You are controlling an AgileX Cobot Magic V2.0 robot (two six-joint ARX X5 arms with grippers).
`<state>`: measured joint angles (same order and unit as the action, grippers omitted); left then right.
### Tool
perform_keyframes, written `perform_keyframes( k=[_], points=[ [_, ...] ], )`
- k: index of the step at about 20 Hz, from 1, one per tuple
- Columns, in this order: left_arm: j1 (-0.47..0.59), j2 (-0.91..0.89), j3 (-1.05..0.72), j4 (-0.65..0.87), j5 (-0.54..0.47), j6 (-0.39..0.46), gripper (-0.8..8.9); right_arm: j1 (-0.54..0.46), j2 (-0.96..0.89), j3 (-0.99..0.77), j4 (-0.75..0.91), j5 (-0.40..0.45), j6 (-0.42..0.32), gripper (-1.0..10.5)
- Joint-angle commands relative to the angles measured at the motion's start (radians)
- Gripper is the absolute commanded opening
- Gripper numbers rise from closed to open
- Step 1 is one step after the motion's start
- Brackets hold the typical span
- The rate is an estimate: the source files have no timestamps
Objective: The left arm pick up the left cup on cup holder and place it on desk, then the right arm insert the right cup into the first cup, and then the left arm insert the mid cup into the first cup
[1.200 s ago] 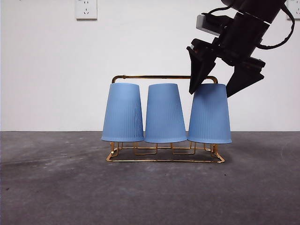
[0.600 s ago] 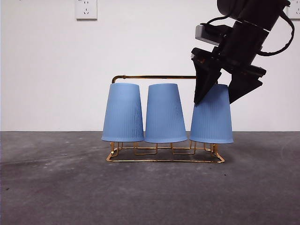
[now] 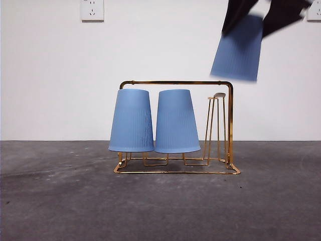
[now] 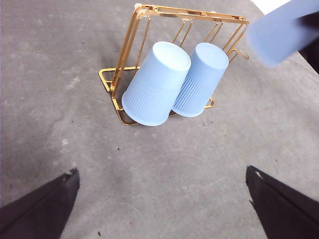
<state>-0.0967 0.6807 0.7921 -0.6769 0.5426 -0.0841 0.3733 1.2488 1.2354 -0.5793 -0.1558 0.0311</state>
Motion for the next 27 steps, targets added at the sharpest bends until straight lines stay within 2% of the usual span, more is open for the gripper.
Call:
perform_keyframes(
  k=[1,4,7,11,16,19,22,27],
  points=[
    [-0.003,0.005,0.018,0.012,0.007,0.016,5.31,0.038,-0.065,0.024,-0.030,0.000,0.007,2.7],
    [-0.003,0.005,0.018,0.013,0.007,0.016,5.31,0.104,-0.122,0.021,-0.100,-0.008,0.052,2.7],
    [-0.003,0.005,0.018,0.012,0.007,0.016,5.31,0.164,-0.134,-0.008,-0.101,0.002,0.063,2.7],
    [-0.003,0.005,0.018,0.013,0.007,0.016,5.31,0.251,-0.133,-0.105,-0.032,0.016,0.100,2.7],
    [-0.003,0.005,0.018,0.013,0.007,0.016,5.31,0.367,-0.126,-0.259,0.129,0.079,0.127,2.7],
    [-0.003,0.005,0.018,0.015,0.007,0.016,5.31,0.460,-0.074,-0.337,0.202,0.134,0.126,2.7],
    [-0.003,0.005,0.018,0.019,0.007,0.016,5.31,0.516,0.033,-0.340,0.233,0.151,0.122,2.7],
    [-0.003,0.005,0.018,0.019,0.007,0.016,5.31,0.563,0.169,-0.340,0.288,0.183,0.119,2.7]
  ],
)
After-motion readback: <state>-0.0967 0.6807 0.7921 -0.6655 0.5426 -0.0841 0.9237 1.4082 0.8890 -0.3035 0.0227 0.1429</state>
